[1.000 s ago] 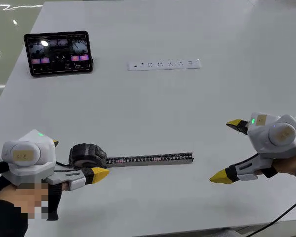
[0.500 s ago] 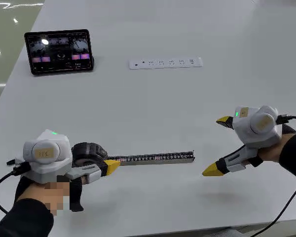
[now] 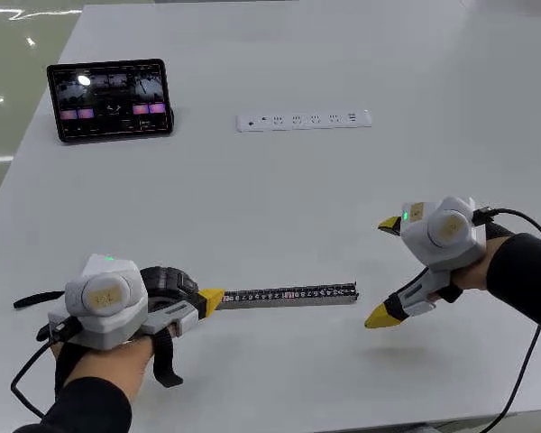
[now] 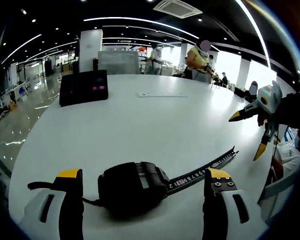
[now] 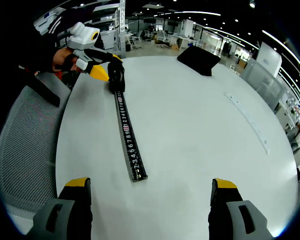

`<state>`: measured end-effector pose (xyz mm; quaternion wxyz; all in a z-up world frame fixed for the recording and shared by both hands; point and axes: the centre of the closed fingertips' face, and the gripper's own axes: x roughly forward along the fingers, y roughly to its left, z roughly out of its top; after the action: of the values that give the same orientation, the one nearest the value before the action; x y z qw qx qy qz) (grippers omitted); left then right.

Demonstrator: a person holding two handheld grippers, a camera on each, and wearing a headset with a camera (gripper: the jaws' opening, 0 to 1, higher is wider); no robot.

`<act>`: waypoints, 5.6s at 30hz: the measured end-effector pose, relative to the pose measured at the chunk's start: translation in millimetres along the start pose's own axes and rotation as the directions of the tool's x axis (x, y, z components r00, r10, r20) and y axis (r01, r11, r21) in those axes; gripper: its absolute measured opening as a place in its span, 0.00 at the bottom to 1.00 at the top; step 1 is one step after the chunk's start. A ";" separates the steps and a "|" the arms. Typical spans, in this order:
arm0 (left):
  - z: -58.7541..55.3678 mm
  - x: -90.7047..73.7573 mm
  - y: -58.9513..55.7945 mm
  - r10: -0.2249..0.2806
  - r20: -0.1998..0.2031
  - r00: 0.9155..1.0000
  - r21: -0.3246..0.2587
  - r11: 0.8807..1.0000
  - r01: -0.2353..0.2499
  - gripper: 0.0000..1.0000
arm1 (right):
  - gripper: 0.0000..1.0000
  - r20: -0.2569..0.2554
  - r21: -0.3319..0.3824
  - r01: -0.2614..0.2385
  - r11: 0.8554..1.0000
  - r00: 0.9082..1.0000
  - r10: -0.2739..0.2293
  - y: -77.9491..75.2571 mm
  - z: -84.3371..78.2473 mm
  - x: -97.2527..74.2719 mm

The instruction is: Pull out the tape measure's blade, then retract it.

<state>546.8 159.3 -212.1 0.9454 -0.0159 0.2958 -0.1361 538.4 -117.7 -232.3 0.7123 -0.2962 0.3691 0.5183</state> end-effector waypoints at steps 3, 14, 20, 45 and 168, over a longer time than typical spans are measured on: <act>-2.0 0.3 9.2 0.041 0.050 0.998 -0.078 0.996 -0.037 0.99 | 0.96 -0.002 -0.042 -0.021 0.999 1.000 0.021 0.1 1.6 6.1; -5.6 -3.2 15.6 0.064 0.106 0.992 -0.033 0.998 -0.061 0.99 | 0.86 -0.027 -0.091 -0.079 0.993 0.997 0.077 9.6 8.4 17.0; -5.0 1.5 17.0 0.069 0.104 0.992 -0.024 0.997 -0.067 0.99 | 0.74 -0.045 -0.098 -0.080 0.992 0.996 0.076 5.1 0.4 22.5; -6.3 9.8 18.9 0.071 0.092 0.993 -0.014 0.997 -0.070 0.99 | 0.32 -0.086 -0.195 -0.150 0.969 0.987 0.135 17.6 -6.4 30.4; -18.6 20.9 16.6 0.076 -0.052 0.996 -0.057 0.995 -0.079 0.65 | 0.11 -0.244 -0.111 -0.134 0.985 0.964 0.104 19.0 -1.3 45.6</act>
<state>556.9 170.6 -240.8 0.9414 -0.0291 0.3236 -0.0908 528.5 -89.6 -271.7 0.6103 -0.3779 0.4353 0.5434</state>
